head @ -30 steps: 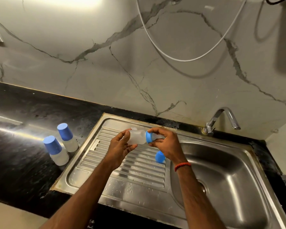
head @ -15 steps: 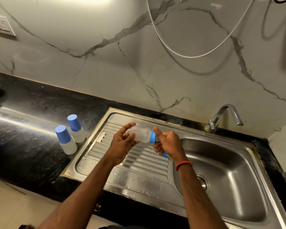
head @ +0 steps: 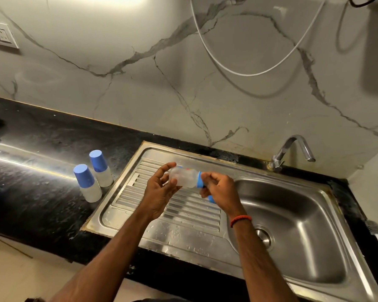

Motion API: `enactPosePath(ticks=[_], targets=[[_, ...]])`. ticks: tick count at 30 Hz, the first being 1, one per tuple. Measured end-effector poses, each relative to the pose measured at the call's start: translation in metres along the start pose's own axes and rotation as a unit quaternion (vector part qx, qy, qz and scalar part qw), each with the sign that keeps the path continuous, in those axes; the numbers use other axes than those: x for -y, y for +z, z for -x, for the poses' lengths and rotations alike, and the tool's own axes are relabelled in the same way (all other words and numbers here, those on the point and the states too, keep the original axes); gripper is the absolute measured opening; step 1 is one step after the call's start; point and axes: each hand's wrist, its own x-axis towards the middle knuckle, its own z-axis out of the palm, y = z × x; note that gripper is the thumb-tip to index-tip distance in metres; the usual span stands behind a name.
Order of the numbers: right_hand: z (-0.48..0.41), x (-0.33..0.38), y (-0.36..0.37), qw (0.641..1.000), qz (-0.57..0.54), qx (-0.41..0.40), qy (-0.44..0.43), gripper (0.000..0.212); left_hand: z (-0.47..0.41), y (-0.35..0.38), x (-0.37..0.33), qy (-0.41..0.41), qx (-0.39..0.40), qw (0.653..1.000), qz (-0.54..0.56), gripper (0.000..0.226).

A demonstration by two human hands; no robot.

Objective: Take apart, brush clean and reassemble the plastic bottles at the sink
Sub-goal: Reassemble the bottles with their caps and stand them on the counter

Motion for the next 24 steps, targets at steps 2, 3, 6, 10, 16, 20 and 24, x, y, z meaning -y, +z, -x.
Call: enactPosePath(ticks=[2, 3, 6, 10, 16, 20, 24], targets=[[0.002, 0.003, 0.004, 0.996, -0.016, -0.034, 0.082, 0.054, 0.001, 0.004, -0.001, 0.005, 0.016, 1.000, -0.005, 0.085], [0.002, 0.004, 0.004, 0.993, -0.020, -0.044, 0.108, 0.061, 0.001, 0.006, -0.002, 0.006, 0.017, 1.000, -0.013, 0.085], [0.004, 0.003, -0.003, 0.996, -0.016, -0.041, 0.078, 0.064, 0.002, 0.010, -0.002, 0.011, 0.004, 1.000, -0.023, 0.088], [0.008, -0.003, -0.011, 0.999, 0.009, 0.023, -0.037, 0.055, 0.005, 0.008, -0.001, 0.011, -0.015, 0.999, -0.026, 0.094], [0.007, 0.003, -0.001, 0.999, -0.023, -0.014, 0.045, 0.034, 0.006, 0.010, -0.003, 0.011, 0.002, 0.999, -0.033, 0.092], [0.006, 0.004, -0.006, 0.996, -0.021, -0.039, 0.080, 0.055, 0.002, 0.015, 0.000, 0.012, -0.014, 1.000, -0.021, 0.073], [0.009, -0.008, -0.014, 0.998, 0.032, 0.020, -0.039, 0.058, -0.001, 0.015, 0.006, -0.009, -0.028, 0.999, -0.013, 0.055]])
